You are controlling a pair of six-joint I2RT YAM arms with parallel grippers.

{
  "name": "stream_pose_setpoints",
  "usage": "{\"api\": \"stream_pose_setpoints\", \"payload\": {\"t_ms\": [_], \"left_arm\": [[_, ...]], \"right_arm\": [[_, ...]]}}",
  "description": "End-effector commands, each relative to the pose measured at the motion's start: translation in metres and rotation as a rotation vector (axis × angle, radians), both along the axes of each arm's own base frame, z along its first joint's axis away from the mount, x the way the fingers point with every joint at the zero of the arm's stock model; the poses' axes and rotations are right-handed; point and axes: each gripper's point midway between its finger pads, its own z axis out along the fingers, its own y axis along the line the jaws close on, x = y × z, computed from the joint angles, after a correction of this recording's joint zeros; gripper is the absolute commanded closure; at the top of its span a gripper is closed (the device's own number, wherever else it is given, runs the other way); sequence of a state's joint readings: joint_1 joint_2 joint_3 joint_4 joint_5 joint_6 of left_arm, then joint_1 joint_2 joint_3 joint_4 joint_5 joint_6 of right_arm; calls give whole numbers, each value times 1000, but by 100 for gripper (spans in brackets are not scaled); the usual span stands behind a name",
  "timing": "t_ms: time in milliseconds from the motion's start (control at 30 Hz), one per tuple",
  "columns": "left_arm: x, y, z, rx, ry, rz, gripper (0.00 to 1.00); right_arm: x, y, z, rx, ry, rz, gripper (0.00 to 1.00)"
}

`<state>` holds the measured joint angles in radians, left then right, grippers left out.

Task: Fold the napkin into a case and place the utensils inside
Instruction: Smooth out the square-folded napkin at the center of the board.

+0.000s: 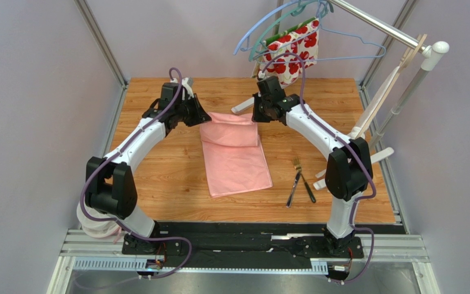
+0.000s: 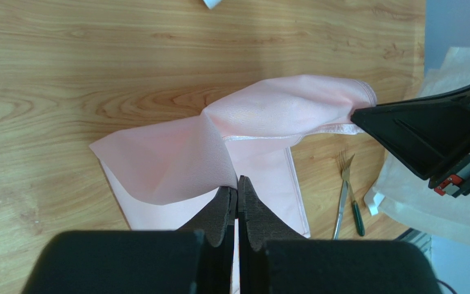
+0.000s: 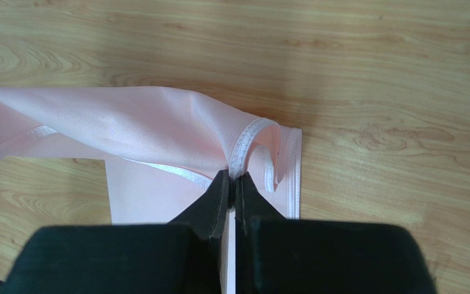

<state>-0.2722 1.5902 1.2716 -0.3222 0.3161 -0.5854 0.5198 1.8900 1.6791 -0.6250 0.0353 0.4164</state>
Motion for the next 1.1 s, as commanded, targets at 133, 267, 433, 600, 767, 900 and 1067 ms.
{"api": "stream_pose_setpoints", "payload": {"t_ms": [133, 267, 433, 600, 767, 900, 1067], "left_arm": [[11, 0, 33, -58, -140, -76, 100], [-9, -8, 15, -121, -43, -121, 100], [-68, -13, -9, -235, 69, -130, 100], [-131, -12, -36, -278, 153, -135, 100], [-142, -8, -33, -285, 143, -91, 100], [-110, -10, 3, -253, 42, -87, 100], [-64, -7, 42, -210, -41, -71, 100]], "right_arm": [[3, -28, 24, 12, -95, -36, 100], [-6, -21, 21, 42, -50, 16, 100], [-39, -9, 3, 119, 40, 82, 100], [-69, -3, 3, 196, 74, 142, 100], [-60, 1, 13, 201, 44, 150, 100], [-29, 6, 39, 193, -45, 123, 100], [6, 15, 81, 207, -168, 104, 100]]}}
